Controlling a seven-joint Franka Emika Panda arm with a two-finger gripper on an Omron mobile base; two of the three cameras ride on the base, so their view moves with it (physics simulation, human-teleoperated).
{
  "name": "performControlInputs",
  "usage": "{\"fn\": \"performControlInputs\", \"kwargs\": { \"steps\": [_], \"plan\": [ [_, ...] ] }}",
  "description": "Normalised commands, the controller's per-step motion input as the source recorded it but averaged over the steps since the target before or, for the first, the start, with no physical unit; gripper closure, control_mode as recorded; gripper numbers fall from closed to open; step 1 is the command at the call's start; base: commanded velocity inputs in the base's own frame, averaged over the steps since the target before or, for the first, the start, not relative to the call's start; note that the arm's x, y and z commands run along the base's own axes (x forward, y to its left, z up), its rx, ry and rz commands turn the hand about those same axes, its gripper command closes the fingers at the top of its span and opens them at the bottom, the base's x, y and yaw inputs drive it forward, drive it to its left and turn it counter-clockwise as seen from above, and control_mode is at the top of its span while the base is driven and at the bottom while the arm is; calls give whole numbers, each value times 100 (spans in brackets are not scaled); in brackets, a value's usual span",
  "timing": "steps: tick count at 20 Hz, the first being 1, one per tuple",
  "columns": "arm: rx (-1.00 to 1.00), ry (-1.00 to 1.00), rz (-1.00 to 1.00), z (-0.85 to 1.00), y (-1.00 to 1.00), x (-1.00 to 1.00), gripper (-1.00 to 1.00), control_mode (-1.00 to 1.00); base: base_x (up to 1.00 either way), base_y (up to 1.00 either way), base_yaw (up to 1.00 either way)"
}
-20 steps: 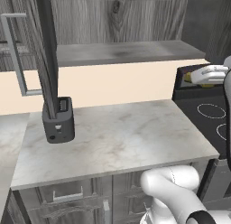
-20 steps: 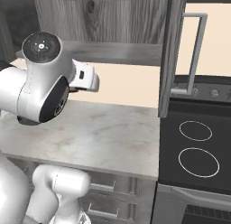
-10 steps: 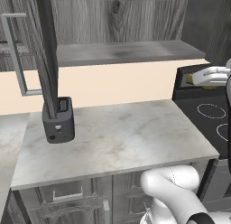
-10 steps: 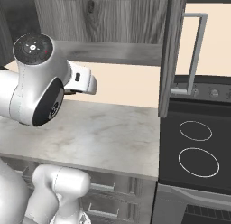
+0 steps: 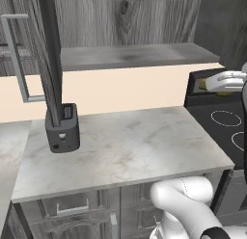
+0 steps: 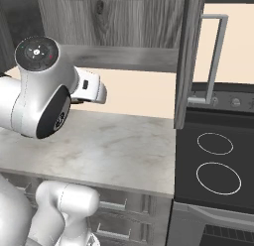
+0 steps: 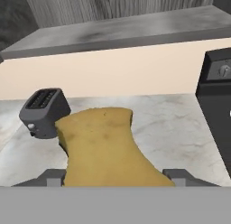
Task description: Open the cabinet. Pick the sponge and place it next to the sink. Then close the cabinet.
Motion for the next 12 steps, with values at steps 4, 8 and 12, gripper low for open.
{"fn": "performControlInputs", "kwargs": {
  "steps": [4, 8, 12],
  "plan": [
    [0, 0, 0, 0, 0, 0, 100, 100, -53, -1, 0],
    [0, 0, 0, 0, 0, 0, 100, 100, -99, -10, 0],
    [0, 0, 0, 0, 0, 0, 100, 100, -100, -35, -3]
  ]
}}
